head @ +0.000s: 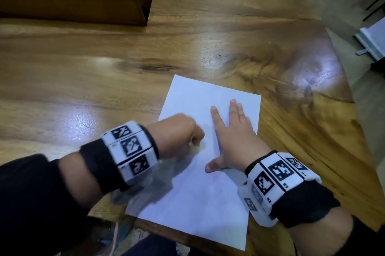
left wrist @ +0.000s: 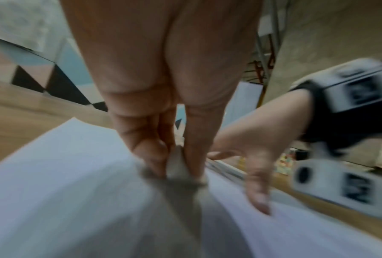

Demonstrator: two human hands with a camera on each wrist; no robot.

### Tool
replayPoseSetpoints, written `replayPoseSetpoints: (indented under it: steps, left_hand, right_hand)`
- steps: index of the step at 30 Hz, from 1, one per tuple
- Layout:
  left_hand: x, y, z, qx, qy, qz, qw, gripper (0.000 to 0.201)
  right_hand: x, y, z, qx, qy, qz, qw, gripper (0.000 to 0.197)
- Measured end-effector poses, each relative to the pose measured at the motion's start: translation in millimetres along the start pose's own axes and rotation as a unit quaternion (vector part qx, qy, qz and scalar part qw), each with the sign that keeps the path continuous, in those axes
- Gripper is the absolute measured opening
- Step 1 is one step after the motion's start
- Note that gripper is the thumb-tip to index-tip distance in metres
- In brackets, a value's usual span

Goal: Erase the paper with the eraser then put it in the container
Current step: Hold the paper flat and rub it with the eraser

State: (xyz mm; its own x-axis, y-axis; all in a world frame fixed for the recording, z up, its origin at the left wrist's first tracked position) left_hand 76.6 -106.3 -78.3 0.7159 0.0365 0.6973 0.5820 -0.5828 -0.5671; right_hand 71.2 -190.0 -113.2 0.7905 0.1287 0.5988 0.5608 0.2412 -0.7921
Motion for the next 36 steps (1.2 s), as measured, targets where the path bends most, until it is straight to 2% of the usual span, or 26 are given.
replayPoseSetpoints:
  steps: [2, 3, 4, 7, 9, 11, 13, 15, 16, 19, 21, 23, 25, 27, 29, 33, 35, 36]
  left_hand:
    - [-13, -5, 2, 0.002, -0.012, 0.069, 0.998, 0.01]
    - [-8, -3, 3, 0.007, -0.022, 0.07, 0.997, 0.009]
    - [4, 3, 3, 0.013, -0.023, 0.048, 0.999, 0.009]
    - [40, 18, 7, 0.054, -0.034, -0.089, 0.994, 0.014]
    - [38, 13, 9, 0.07, -0.043, -0.125, 0.989, 0.014]
    - [14, 2, 8, 0.042, -0.037, -0.078, 0.995, 0.011]
    - [-9, -8, 4, 0.017, -0.032, 0.003, 0.999, 0.01]
    - [-7, -7, 5, 0.014, -0.043, 0.035, 0.998, 0.007]
    - [4, -1, 4, 0.016, -0.033, 0.022, 0.999, 0.006]
    - [39, 20, 11, 0.046, -0.028, -0.083, 0.995, 0.014]
    - [39, 19, 15, 0.058, -0.048, -0.111, 0.991, 0.011]
    - [17, 4, 13, 0.032, -0.041, -0.083, 0.995, 0.007]
    - [-10, -11, 6, -0.001, -0.035, -0.016, 0.999, 0.008]
    - [-16, -13, 9, -0.001, -0.049, 0.027, 0.998, 0.01]
    - [3, -3, 14, 0.016, -0.055, -0.006, 0.998, 0.01]
    - [37, 16, 20, 0.051, -0.067, -0.12, 0.989, 0.009]
    - [25, 7, 18, 0.05, -0.06, -0.112, 0.991, 0.01]
    - [13, 1, 15, 0.037, -0.056, -0.085, 0.994, 0.01]
  right_hand:
    - [-1, 1, 0, -0.002, 0.004, 0.0, 1.0, 0.143]
    - [-1, 2, 0, -0.001, 0.006, -0.001, 1.0, 0.143]
    - [-1, 2, 0, -0.001, 0.006, -0.002, 1.0, 0.143]
    - [-1, 3, -1, -0.005, 0.001, -0.004, 1.0, 0.143]
    - [0, 2, -1, -0.003, 0.002, -0.004, 1.0, 0.143]
    - [-1, 2, -1, 0.0, 0.007, -0.001, 1.0, 0.143]
    - [-2, 2, -1, 0.0, 0.008, 0.0, 1.0, 0.143]
    - [-2, 2, 0, -0.002, 0.009, 0.001, 1.0, 0.143]
    - [-2, 2, 0, -0.002, 0.008, 0.001, 1.0, 0.143]
    - [-2, 2, 0, -0.004, 0.004, 0.001, 1.0, 0.143]
    - [-2, 2, 0, -0.003, 0.004, 0.0, 1.0, 0.143]
    - [-2, 2, -1, 0.001, 0.009, 0.001, 1.0, 0.143]
    - [-2, 2, -1, 0.004, 0.014, 0.005, 1.0, 0.143]
    - [-2, 2, -1, 0.005, 0.013, 0.006, 1.0, 0.143]
    - [-2, 2, 0, 0.002, 0.008, 0.01, 1.0, 0.142]
    - [-3, 2, -1, 0.0, 0.005, 0.012, 1.0, 0.141]
    - [-2, 1, 0, 0.004, 0.012, 0.01, 1.0, 0.141]
    - [-2, 1, 0, 0.005, 0.014, 0.009, 1.0, 0.141]
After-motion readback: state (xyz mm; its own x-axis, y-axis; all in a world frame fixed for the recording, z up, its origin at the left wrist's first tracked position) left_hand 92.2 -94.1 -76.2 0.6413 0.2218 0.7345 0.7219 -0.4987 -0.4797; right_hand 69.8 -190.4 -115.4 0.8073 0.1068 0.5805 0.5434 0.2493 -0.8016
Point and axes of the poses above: each hand's wrist, its own y-axis towards the middle knuckle, its own x-axis out of the back of the hand, z = x × y, the point moved 9 cm from there along y, towards the middle knuckle, and after that the axes turned 14 degrees about z, right-handed, at the moved point
